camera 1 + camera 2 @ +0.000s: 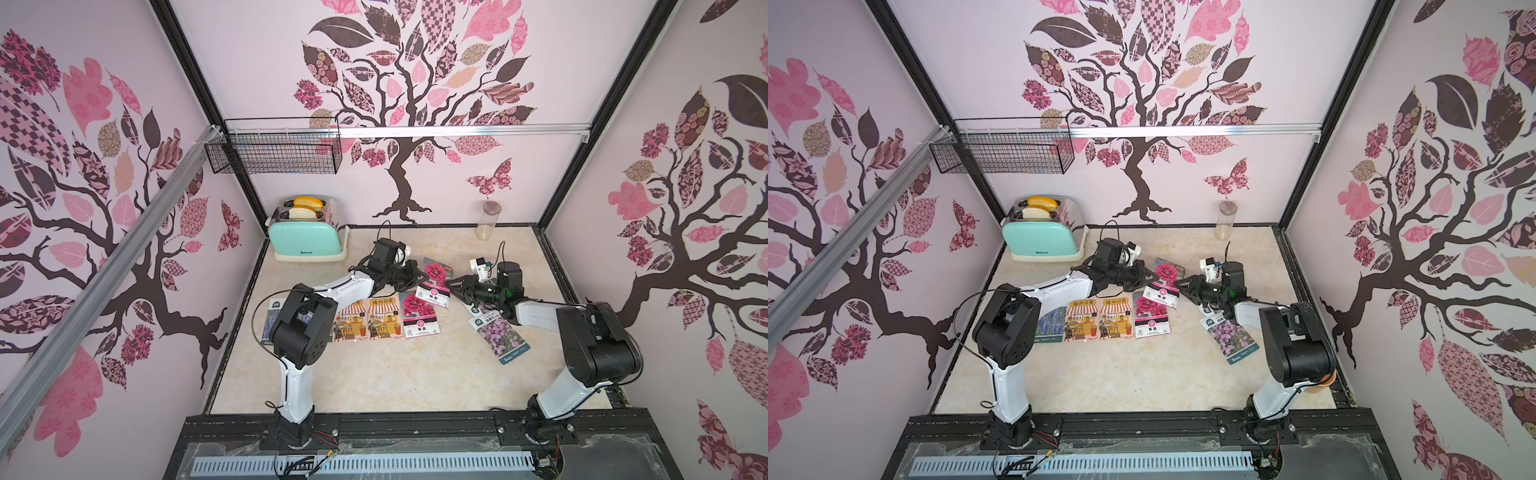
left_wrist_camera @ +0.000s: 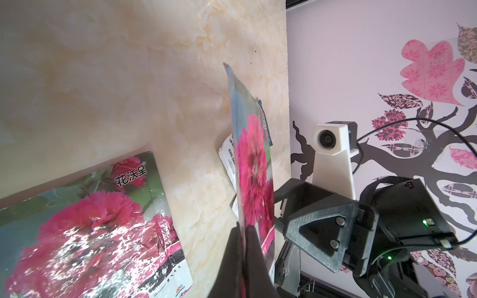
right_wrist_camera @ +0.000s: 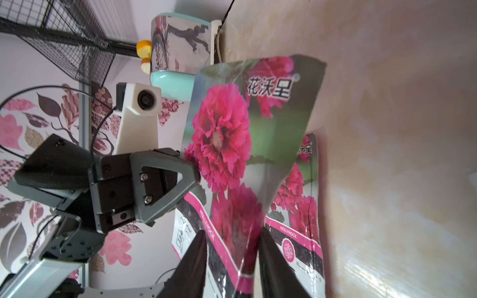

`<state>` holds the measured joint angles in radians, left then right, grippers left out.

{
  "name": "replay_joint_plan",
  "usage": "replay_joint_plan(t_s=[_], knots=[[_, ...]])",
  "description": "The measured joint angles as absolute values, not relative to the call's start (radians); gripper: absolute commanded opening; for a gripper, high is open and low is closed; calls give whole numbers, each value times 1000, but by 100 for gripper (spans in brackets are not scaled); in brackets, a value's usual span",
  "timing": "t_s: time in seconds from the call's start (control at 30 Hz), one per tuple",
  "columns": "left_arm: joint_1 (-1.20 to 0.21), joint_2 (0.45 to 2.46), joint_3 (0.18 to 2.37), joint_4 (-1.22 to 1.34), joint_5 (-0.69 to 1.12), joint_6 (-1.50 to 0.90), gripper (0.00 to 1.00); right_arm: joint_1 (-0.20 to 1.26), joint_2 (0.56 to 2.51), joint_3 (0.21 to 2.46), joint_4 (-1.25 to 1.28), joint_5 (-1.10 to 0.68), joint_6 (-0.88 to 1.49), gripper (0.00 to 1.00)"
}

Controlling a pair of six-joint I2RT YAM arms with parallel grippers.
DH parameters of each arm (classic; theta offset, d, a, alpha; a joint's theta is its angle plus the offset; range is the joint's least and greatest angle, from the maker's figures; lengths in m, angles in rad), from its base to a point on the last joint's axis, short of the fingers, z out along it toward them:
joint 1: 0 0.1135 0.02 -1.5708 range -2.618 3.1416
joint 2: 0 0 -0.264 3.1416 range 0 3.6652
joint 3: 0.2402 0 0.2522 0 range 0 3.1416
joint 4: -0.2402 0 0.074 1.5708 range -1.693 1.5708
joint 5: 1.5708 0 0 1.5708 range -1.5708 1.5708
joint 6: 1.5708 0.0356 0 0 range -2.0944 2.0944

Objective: Arrange the seed packets in a row
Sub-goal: Place the seed packet at the center of the board.

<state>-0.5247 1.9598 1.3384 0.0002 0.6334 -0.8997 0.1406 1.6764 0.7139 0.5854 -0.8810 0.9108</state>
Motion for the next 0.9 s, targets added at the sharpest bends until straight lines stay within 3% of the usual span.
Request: replay_joint_plan(t_s=[0.13,0.53,0.9], knots=[[-534,1960,1333,22,632,-918,0,142,1701,712,601,-886,925,0],[-580,1942,1361,-191,497,-747,11,113,1703,883,113,-863,592,0],[-496,1678,1241,-348,360,-626,11,-75,1771,898,-138,-809,414,0]])
